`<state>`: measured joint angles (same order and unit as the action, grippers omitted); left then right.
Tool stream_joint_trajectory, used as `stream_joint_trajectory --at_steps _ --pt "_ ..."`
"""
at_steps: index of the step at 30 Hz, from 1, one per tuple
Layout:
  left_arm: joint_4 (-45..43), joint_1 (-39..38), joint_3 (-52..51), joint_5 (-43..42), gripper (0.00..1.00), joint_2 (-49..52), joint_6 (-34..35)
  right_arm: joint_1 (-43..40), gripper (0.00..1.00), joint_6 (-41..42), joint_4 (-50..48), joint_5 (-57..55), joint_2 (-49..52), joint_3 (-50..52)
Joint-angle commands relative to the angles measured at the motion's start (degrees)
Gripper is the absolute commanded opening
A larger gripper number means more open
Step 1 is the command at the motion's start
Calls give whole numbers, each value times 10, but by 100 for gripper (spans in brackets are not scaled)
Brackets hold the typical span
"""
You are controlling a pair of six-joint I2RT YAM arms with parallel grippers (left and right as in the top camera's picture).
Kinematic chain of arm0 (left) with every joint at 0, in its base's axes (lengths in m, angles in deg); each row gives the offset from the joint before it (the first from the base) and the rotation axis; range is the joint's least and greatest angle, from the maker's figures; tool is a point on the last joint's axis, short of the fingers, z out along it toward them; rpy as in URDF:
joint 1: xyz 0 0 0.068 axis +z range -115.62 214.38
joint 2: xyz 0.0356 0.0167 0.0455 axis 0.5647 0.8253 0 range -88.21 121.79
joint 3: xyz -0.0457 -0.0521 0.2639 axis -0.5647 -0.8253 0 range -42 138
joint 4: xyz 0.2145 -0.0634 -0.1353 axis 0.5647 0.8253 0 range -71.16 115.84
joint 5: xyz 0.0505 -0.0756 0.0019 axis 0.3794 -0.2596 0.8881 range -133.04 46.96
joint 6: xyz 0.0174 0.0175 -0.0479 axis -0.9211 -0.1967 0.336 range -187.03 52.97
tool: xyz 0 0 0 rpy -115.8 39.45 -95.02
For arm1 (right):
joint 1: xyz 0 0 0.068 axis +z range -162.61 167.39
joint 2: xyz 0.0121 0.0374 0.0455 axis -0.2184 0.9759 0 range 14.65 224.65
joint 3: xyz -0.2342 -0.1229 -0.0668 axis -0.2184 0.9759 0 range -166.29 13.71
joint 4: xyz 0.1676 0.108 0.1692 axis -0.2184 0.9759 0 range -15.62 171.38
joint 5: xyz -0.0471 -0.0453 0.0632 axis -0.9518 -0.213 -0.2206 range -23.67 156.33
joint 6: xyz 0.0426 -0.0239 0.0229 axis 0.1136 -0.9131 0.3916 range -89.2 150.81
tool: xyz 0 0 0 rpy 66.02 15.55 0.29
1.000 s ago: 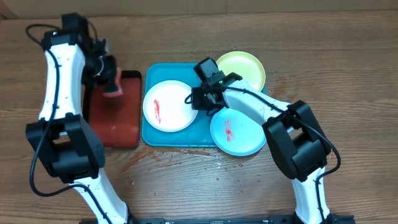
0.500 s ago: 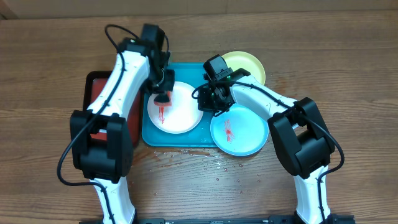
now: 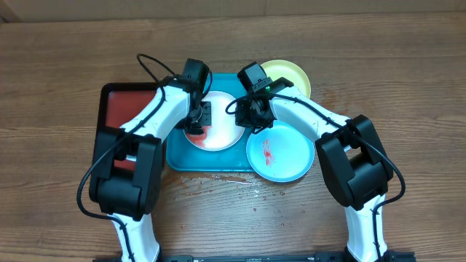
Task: Clean dirty plates on tray and stack at the side
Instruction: 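Carry the sponge with the left gripper over to the white plate, then scrub the white plate with the sponge while the right gripper holds it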
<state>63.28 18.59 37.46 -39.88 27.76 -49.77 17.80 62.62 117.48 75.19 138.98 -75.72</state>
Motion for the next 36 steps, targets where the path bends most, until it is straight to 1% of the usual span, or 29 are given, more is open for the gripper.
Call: stream_joint_trajectory --at_steps 1,2,3,6,8,10,12,13,16,19,22,23,25,27,30,33,34,36 --pt "-19 -10 -26 -46 4 6 -4 -1 4 0 9 -67 20 12" --pt "-22 -10 -26 -91 4 6 -35 2 4 -3 7 -68 20 12" --pt "-26 -10 -26 -156 4 6 -74 7 4 -3 5 -72 20 12" --pt "-32 -10 -26 -265 4 6 -135 18 4 -3 -2 -80 20 12" --pt "-37 -10 -26 -285 4 6 -143 23 4 -7 -5 -80 20 12" --pt "-49 -10 -26 -273 4 6 -140 26 4 -7 -6 -80 20 12" --pt "-66 -10 -26 -193 4 6 -85 26 4 -7 -5 -80 20 12" --pt "-70 -10 -26 -110 4 6 -29 26 4 -7 -5 -80 20 12" --pt "-68 -10 -24 66 4 6 78 26 4 -7 -3 -80 20 12" --pt "-66 -10 -19 137 4 6 87 26 4 -7 -3 -80 20 12" --pt "-34 -11 4 190 4 6 87 26 4 -7 -5 -80 20 12" --pt "-16 -11 18 206 4 6 87 26 4 -7 -6 -80 20 12" --pt "-5 -11 28 206 4 6 82 26 4 -7 -6 -80 20 12" --pt "8 -11 33 135 4 6 44 26 4 -7 -5 -80 20 12" --pt "30 -11 32 -42 4 6 -45 26 4 -7 -5 -79 20 12" --pt "68 -11 32 -196 4 6 -123 26 4 -7 -1 -64 20 12" --pt "81 -11 32 -245 4 6 -148 26 4 -7 3 -44 20 12" --pt "90 -11 32 -289 4 6 -164 26 4 -7 8 -20 20 12"
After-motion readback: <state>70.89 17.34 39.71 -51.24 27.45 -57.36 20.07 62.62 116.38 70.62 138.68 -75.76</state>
